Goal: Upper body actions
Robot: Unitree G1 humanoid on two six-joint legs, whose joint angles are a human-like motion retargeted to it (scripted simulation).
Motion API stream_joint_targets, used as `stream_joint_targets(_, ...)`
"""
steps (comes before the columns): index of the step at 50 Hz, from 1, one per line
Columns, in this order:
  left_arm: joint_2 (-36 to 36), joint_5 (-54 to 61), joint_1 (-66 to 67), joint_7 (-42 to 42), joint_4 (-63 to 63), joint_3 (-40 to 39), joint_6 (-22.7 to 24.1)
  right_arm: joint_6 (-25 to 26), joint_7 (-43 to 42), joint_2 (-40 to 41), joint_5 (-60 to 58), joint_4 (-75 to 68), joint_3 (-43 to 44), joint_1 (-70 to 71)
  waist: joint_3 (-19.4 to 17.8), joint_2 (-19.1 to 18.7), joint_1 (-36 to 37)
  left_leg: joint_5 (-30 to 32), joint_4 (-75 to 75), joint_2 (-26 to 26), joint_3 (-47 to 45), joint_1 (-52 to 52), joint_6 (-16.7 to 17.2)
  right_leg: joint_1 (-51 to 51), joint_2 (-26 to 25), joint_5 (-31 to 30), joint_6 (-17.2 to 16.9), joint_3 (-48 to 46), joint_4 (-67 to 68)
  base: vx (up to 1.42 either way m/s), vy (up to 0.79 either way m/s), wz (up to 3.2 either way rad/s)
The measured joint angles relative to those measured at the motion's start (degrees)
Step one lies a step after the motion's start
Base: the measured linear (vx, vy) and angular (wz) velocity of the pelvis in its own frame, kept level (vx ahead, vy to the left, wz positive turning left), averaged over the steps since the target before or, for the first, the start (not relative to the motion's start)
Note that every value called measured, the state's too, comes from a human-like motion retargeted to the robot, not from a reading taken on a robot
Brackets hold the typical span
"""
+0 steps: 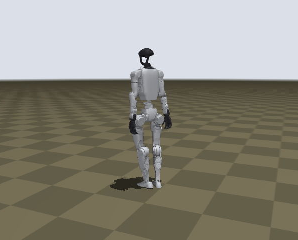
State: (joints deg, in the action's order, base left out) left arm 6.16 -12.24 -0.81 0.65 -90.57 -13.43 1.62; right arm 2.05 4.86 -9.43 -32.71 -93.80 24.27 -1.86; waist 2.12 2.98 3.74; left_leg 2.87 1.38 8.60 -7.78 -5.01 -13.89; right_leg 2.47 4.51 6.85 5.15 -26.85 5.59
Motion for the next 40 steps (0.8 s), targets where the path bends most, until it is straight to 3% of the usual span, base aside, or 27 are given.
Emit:
stream_joint_targets(10,2.87,-2.83,3.15,-0.94,-2.15,-0.05,-0.78,-4.21,2.93,4.66,-8.87,10.42,-10.55,4.15,0.2,0.92,0.69,-5.72,-1.97,-6.84,-23.92,3.95,2.12,-2.34,2.79,7.47,-3.42,-24.95,-2.35,-0.35,0.15,-2.43)
stream_joint_targets(13,3.12,-3.45,2.8,-0.75,-2.86,-0.42,-1.32,-4.9,3.11,4.95,-11.38,12.1,-12.98,5.04,0.83,0.41,0.33,-6.58,-4.36,-7.63,-32.26,5.92,3.34,-2.35,3.43,7.7,-3.09,-29.86,-1.71,-0.42,0.24,-2.51)
stream_joint_targets(17,3.06,-4.39,1.9,-1.17,-3.36,-0.61,-1.83,-5.15,2.43,4.56,-12.64,11.6,-12.65,4.89,3.32,-0.82,-2.63,-7.7,-5.68,-8.4,-37.72,6.33,4.83,-0.69,4.58,5.47,-2.25,-26.98,-0.66,-0.44,0.25,-1.65)
stream_joint_targets(20,3.28,-4.51,0.51,-1.11,-3.04,-0.59,-1.99,-4.19,0.85,4.02,-10.76,8.56,-10.22,4.18,5.06,-0.97,-6.3,-8.57,-5.29,-8.14,-37.78,5.72,5.54,-0.32,4.69,2.72,-4.96,-26.87,-3.39,-0.4,0.12,-0.78)
stream_joint_targets(24,3.62,-4.48,-1.31,-1.2,-1.03,-0.56,-1.88,-1.33,-1.2,2.11,-3.66,0.14,-4.93,3.5,6.84,-0.56,-6.84,-9.61,-4.5,-8.71,-40.52,6.52,7.72,1.33,3.01,-3.69,-1.37,-24.85,-6.86,-0.3,0.04,-0.99)
stream_joint_targets(29,2.18,-2.29,-3.77,-1.31,1.97,1.39,-1.19,2.67,-0.83,-0.54,5.37,-3.6,2.01,0.3,7.19,-1.48,-7.29,-10.02,-2.85,-10.92,-43.28,7.93,10.25,2.56,1.71,-2.75,-0.89,-20.18,-5.59,-0.35,-0.05,-0.62)
stream_joint_targets(35,0.51,-1.48,-4.56,0.14,5.28,2.12,0.26,1.67,-3.77,-1.28,8.32,-3.6,4.75,-2.5,7.38,-2.4,-10.38,-8.07,-1.17,-13.51,-44.87,10.16,12.57,2.33,-0.07,-0.6,-0.55,-18.45,-4.57,-0.28,-0.1,-0.37)
stream_joint_targets(40,-0.2,-1.52,-4.28,-0.33,4.81,2.12,0.54,1.39,-3.06,-0.44,5.93,-3.6,4.37,-2.56,6.96,-0.82,-9.94,-3.83,1.89,-14.96,-46.11,12.88,12.59,1.5,-0.76,0.58,-0.08,-16.05,-4.58,-0.26,-0.11,-0.62)
